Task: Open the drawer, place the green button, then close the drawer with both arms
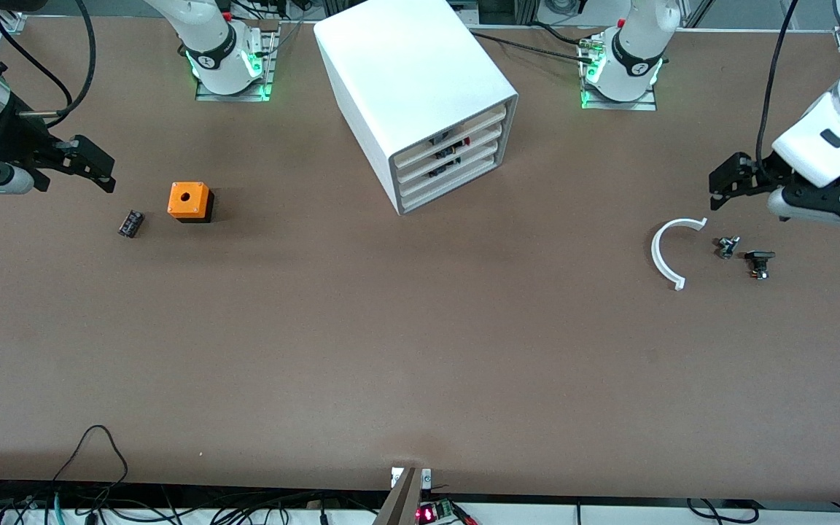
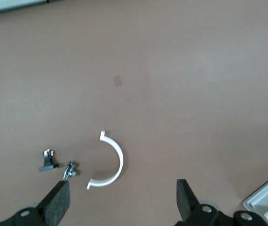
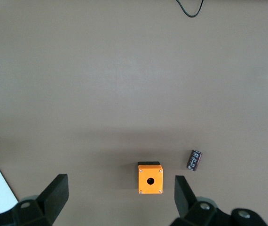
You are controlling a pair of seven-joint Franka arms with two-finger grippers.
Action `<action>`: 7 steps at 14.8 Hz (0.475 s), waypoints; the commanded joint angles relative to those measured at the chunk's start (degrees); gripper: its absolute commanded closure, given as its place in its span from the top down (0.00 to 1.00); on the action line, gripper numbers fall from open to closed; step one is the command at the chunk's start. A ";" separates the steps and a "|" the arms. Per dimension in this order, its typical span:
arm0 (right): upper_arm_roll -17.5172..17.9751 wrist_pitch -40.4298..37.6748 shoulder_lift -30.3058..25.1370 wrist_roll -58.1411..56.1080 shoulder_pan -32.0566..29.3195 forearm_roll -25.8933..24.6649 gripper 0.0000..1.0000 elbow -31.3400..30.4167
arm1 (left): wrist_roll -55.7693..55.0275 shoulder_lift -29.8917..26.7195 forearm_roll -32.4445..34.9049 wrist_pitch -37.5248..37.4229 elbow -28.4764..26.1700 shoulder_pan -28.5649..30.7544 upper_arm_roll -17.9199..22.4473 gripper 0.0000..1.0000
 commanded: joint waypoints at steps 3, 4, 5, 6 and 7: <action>0.11 -1.36 0.53 -0.35 -0.04 -0.02 1.00 1.50 | 1.19 -4.07 -1.23 0.97 -5.67 -1.88 2.62 1.00; 0.11 -1.36 0.53 -0.35 -0.04 -0.02 1.00 1.50 | 1.10 -3.19 -1.23 1.06 -4.88 -1.79 2.44 1.00; 0.11 -1.36 0.53 -0.35 -0.04 -0.02 1.00 1.50 | 1.01 -2.75 -1.23 0.80 -4.00 -1.79 2.36 1.00; 0.11 -1.36 0.53 -0.35 -0.13 -0.02 1.00 1.50 | 1.10 -2.75 -1.23 0.62 -3.99 -1.79 2.27 1.00; 0.11 -1.36 0.53 -0.35 -0.13 -0.02 1.00 1.50 | 1.10 -2.83 -1.23 0.44 -3.99 -1.79 2.18 1.00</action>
